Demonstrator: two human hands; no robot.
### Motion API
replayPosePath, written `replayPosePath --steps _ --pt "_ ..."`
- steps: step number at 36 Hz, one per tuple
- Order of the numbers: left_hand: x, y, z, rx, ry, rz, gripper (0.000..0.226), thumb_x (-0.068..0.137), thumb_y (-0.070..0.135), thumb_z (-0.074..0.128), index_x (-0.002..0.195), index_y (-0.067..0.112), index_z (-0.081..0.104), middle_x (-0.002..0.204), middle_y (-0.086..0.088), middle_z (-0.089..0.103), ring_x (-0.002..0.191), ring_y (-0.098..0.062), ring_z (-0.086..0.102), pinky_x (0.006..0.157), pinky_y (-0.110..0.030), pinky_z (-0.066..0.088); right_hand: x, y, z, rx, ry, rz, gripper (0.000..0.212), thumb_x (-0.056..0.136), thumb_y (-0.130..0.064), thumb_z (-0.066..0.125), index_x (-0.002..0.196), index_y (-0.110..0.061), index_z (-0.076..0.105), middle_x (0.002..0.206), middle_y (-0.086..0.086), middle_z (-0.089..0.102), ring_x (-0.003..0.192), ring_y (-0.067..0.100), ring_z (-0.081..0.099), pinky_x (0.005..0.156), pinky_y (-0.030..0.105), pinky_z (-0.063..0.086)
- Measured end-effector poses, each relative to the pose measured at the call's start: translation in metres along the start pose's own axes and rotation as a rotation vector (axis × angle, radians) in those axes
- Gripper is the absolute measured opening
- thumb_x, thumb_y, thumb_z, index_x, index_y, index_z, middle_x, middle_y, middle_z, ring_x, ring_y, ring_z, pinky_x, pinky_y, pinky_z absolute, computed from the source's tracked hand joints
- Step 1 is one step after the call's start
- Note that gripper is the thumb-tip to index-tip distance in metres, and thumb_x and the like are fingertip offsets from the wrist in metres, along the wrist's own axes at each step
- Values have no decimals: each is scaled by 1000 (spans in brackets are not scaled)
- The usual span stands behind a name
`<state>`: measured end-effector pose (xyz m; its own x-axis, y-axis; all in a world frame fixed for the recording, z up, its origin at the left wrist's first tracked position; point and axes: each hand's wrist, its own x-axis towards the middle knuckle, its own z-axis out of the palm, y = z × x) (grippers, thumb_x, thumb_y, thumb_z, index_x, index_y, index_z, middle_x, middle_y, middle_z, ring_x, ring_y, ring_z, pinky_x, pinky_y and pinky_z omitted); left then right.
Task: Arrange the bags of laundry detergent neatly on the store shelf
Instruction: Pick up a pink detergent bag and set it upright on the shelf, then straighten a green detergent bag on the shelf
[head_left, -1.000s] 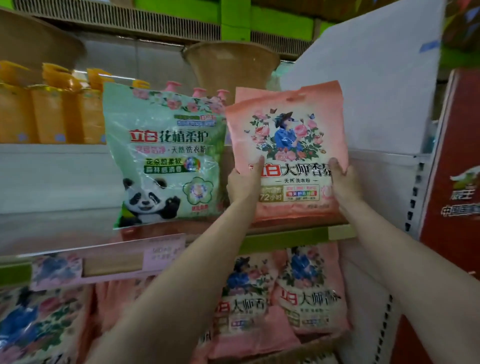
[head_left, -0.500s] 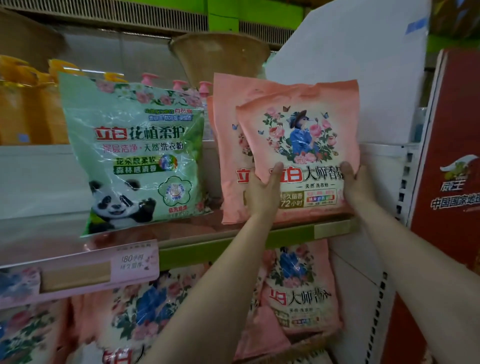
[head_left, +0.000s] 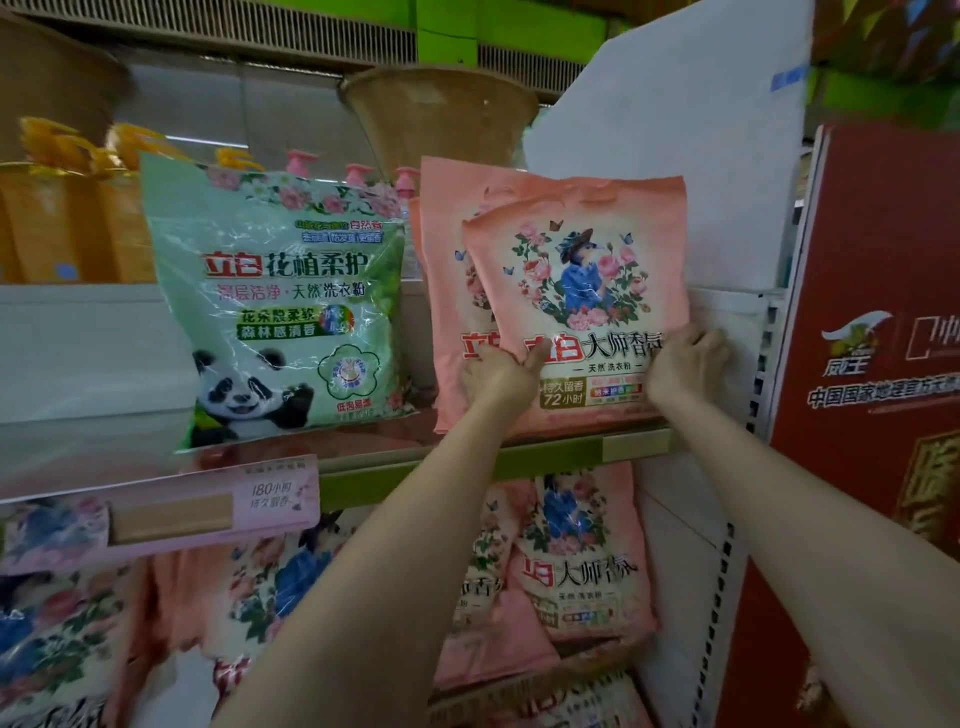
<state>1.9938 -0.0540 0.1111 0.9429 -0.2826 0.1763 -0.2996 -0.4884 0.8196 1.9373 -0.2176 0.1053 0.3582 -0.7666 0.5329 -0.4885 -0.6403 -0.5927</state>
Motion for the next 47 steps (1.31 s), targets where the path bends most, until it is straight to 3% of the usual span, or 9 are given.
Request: replayPosePath --steps 4,8,12,16,20,24,27,39,47 --pt "-5 -4 -11 -68 -58 34 82 84 65 47 134 1 35 124 -12 57 127 -31 48 107 -45 40 -3 2 -4 90 1 -26 37 93 -6 44 128 0 35 134 18 29 120 35 38 88 41 42" --pt "-12 -6 -21 -84 -86 92 28 95 41 49 81 18 44 77 4 51 77 -12 56 76 -26 51 -14 -13 -11 57 -63 -146 44 90 -2 48 131 0 32 135 19 26 119 33 35 92 39 42" --pt "-12 -13 -32 -127 -87 112 37 91 35 58 115 8 51 106 -3 60 90 -16 61 77 -29 55 -27 -32 -17 32 -88 -273 40 92 -7 45 131 -1 35 132 17 33 120 30 37 98 39 40" --pt "-15 -19 -55 -19 -30 141 7 91 23 56 89 17 54 106 -7 62 94 -20 61 78 -32 55 -46 -55 -26 -75 -140 -422 40 98 -22 40 133 -3 36 138 16 34 126 28 33 99 39 37" --pt "-22 -28 -85 182 16 151 42 89 27 57 124 7 42 125 -16 50 109 -31 56 93 -45 51 -64 -81 -31 -159 -185 -547 41 97 -31 43 130 -6 40 139 15 35 128 28 33 100 40 38" --pt "-30 -46 -120 499 73 213 48 87 26 62 126 9 40 130 -16 45 116 -31 49 97 -42 46 -86 -110 -29 -164 -212 -630 51 93 -39 49 133 -9 40 138 15 37 126 27 38 100 41 43" --pt "-34 -62 -149 697 76 260 51 90 24 57 133 7 36 140 -21 36 124 -35 43 100 -44 42 -106 -133 -30 -146 -258 -659 60 93 -37 52 141 -7 32 153 15 20 141 32 20 113 46 28" --pt "-65 -130 -280 953 206 158 65 86 45 61 135 11 36 135 -19 42 127 -34 41 100 -46 39 -191 -237 -14 -256 -520 -941 73 91 -48 52 146 -11 22 152 10 21 141 29 20 112 48 29" --pt "-94 -176 -371 1033 239 86 57 88 41 58 133 10 39 134 -16 45 124 -34 43 101 -46 39 -257 -307 -6 -264 -655 -1052 65 89 -45 56 140 -11 34 141 13 38 131 30 35 106 48 37"
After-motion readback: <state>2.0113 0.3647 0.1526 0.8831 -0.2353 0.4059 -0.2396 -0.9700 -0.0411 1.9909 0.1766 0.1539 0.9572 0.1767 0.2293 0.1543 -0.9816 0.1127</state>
